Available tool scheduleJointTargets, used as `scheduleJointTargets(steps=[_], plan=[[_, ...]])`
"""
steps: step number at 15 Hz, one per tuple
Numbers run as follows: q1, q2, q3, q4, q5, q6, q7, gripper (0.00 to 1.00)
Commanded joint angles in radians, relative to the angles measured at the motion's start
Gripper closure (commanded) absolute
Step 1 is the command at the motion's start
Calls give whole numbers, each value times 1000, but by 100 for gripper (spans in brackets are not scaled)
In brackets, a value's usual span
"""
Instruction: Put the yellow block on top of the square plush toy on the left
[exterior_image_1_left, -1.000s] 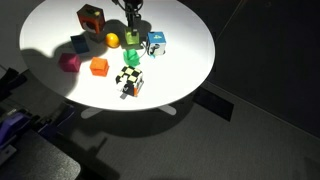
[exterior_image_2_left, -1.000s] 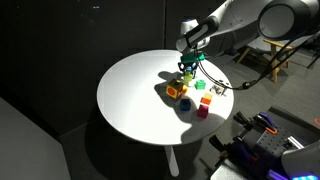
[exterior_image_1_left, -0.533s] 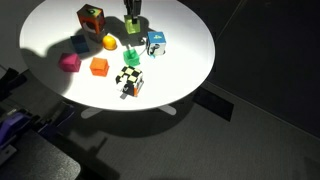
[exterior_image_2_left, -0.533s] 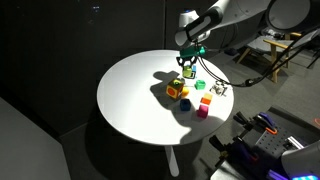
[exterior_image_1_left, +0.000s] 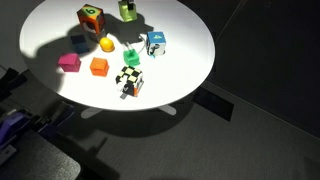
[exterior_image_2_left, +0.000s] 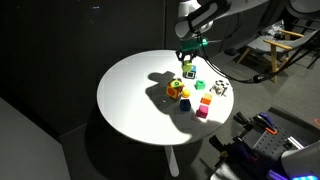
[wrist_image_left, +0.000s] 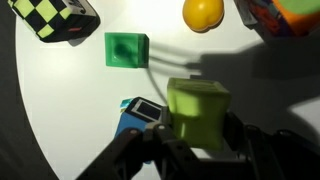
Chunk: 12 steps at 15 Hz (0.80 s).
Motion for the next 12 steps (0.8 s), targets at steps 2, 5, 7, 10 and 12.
scheduleJointTargets(steps=[2, 5, 7, 10, 12], plan=[[9, -115, 24, -90, -53, -47, -81, 73], [14, -150, 39, -115, -89, -65, -120, 73], [13, -169, 53, -133, -104, -61, -151, 73], [13, -199, 75, -168, -123, -40, -205, 73], [13, -217, 93, -192, -131, -24, -247, 73]])
